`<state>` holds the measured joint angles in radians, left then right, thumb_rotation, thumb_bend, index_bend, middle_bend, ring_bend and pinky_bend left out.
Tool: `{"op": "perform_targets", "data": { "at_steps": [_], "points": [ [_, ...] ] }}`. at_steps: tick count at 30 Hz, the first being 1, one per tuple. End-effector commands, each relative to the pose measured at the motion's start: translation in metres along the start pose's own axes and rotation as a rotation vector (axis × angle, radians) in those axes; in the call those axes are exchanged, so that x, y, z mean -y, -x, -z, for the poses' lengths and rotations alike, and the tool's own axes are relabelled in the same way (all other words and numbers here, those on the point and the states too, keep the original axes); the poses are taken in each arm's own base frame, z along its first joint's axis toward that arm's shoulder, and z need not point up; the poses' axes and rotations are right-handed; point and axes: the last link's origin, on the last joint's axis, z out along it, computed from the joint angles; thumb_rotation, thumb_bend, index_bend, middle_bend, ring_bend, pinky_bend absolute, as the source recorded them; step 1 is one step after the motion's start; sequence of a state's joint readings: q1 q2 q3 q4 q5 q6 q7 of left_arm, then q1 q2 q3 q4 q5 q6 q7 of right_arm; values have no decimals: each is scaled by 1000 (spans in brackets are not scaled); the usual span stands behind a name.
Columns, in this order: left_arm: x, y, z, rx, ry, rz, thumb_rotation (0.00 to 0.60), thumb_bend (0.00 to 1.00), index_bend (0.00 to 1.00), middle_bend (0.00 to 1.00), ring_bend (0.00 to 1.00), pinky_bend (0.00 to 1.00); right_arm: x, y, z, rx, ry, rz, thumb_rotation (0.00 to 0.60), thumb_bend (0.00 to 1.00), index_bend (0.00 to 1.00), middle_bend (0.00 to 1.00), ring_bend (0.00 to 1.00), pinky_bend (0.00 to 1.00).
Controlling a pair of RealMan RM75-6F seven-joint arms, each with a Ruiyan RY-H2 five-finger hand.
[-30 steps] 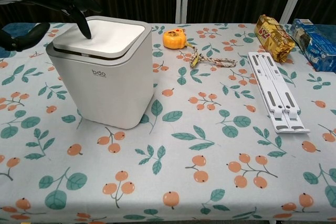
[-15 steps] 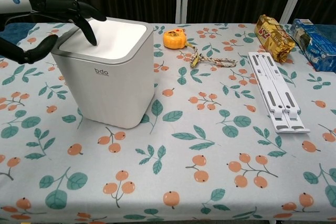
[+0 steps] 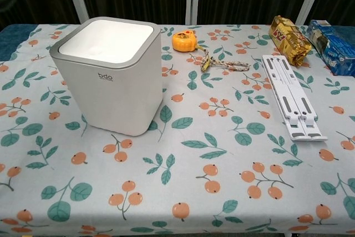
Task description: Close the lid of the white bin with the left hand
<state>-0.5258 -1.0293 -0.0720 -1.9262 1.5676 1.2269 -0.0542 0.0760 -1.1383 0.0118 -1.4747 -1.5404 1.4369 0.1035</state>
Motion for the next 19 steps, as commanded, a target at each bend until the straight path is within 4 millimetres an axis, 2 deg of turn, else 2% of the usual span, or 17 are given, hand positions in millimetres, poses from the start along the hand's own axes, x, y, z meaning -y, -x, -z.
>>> {"op": "perform_targets", "data": {
  "at_steps": [1,5,9,11,14,16,19],
  "points": [
    [22,-16,37,-139,-128,-61,600,652,117,249,35,102,0,-2,0,-5,-2,0,600,298,0,0,0,0],
    [47,-9,80,-210,-264,-76,600,645,140,248,61,103,4,-6,0,-24,-18,2,600,298,0,0,0,0],
    [70,3,121,-203,-391,-187,600,616,141,247,62,103,9,-7,2,-28,-33,7,600,298,0,0,0,0],
    [81,7,140,-218,-448,-321,600,512,152,245,62,103,10,-6,3,-27,-31,14,600,298,0,0,0,0],
    [89,19,159,-217,-508,-354,600,214,181,238,62,103,11,-3,4,-17,-23,23,600,297,0,0,0,0],
    [92,24,168,-199,-523,-343,600,107,183,236,62,103,13,-2,4,-8,-24,28,600,297,0,0,0,0],
    [92,28,173,-172,-503,-345,600,55,183,235,62,103,14,0,6,2,-27,34,600,296,0,0,0,0]
  ]
}}
